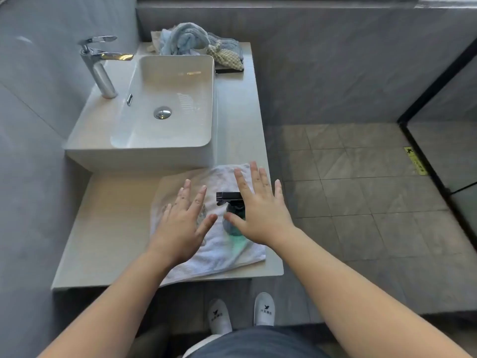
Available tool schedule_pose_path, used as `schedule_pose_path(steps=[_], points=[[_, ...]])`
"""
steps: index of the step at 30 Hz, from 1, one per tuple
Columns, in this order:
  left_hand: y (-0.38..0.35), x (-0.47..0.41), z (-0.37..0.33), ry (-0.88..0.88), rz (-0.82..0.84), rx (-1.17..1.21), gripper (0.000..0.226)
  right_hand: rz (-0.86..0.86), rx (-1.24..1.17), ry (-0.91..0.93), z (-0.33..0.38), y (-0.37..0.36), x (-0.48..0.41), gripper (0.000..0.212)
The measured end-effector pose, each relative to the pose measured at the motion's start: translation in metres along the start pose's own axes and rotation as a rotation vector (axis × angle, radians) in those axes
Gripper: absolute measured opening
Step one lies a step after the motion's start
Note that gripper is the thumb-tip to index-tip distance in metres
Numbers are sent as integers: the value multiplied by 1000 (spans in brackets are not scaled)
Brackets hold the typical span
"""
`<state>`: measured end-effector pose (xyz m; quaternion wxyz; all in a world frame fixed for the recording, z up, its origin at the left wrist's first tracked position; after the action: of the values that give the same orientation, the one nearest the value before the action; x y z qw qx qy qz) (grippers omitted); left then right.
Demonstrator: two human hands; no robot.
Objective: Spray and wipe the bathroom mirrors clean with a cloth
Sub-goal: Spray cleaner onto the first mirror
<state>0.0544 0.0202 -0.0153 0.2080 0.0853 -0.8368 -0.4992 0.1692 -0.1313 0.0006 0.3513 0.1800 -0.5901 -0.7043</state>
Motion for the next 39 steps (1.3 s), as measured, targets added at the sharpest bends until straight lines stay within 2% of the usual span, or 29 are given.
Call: schedule_pose_path(steps=[6,10,14,17,29,33,39], points=[[6,-8,-1,6,-9,137,79,18,-1,31,8,2,-16,109],[11,-14,-5,22,-3,276,65,104,-51,-27,8,-10,-18,117],[18,-22,-6,65,-70,456,34,125,-44,-14,9,-12,-20,117],[23,-26,-11,111,-52,601,8,148,-33,-9,5,-11,-21,119],[15,-42,-14,177,90,849,14,195,-57,1,4,-11,-23,121],[12,-43,-9,174,81,881,11,196,-58,4,6,-12,-22,120],[11,-43,-9,81,15,805,9,194,-64,3,6,-10,-22,119]])
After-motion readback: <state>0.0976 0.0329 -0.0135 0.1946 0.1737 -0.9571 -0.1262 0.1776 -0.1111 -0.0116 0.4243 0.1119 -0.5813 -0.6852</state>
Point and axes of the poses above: each hand's wrist, its own x-axis away from the middle knuckle, its own y-axis out of the back of the hand, z = x × y, the point moved 6 cm from there along -x, towards the middle knuckle, and after that the axes turned 1 degree about y, right-handed, at the moved point
